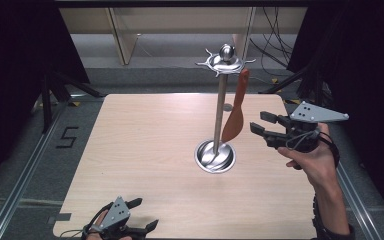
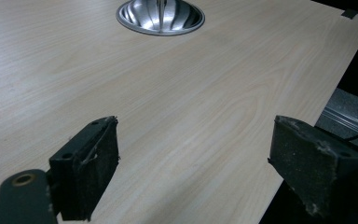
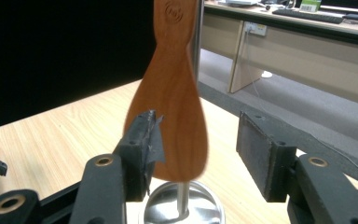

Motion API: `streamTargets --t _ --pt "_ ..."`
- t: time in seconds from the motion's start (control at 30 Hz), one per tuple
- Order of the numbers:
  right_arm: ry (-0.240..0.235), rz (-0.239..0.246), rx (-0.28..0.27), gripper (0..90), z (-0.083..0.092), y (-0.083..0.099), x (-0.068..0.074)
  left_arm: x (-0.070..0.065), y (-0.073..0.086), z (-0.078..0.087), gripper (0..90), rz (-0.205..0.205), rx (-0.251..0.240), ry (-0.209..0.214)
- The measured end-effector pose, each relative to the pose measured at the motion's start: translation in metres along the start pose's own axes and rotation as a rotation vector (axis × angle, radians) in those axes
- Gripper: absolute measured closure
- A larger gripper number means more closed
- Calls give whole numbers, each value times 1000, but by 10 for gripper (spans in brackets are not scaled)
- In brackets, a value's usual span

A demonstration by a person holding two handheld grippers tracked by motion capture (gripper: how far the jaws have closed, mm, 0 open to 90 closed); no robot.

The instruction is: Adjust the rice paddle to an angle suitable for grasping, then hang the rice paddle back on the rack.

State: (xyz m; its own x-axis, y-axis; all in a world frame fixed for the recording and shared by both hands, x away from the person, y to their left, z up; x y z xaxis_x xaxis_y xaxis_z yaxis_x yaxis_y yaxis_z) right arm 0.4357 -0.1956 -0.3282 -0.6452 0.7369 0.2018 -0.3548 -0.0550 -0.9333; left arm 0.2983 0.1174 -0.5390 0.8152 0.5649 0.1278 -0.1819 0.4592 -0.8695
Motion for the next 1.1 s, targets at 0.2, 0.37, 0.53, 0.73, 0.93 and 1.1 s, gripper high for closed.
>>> streamTargets --t 0.2,0.37,0.53,0.73,0.93,1.1 --pt "-15 -3 23 458 3 9 3 0 -1 0 149 9 -7 -2" --pt "-2 -2 62 455 1 24 2 0 -1 0 149 7 0 6" --pt "-5 -45 78 440 -6 39 2 0 -1 0 149 12 -1 3" --pt "-1 -40 95 435 -9 48 3 1 0 1 149 -10 11 -2" --pt "-3 -32 126 424 -9 60 5 -3 -3 -1 149 21 -18 10" --pt "7 -38 151 417 -9 75 2 -3 -3 0 149 13 -11 7"
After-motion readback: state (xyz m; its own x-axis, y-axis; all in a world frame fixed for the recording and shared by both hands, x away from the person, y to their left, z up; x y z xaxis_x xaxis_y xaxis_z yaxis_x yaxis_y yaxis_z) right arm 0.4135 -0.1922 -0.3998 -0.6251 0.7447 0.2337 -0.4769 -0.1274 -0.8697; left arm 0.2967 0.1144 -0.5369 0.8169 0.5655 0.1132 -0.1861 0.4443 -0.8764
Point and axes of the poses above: each handheld gripper's, and its own axes: z roughly backward along the jaws, y roughly out of its underside, x roughly to its left, the point moved 10 cm from there along -z, roughly forward along the jaws, and after that the axes turned 15 degrees about -z, right-handed, at the moved point
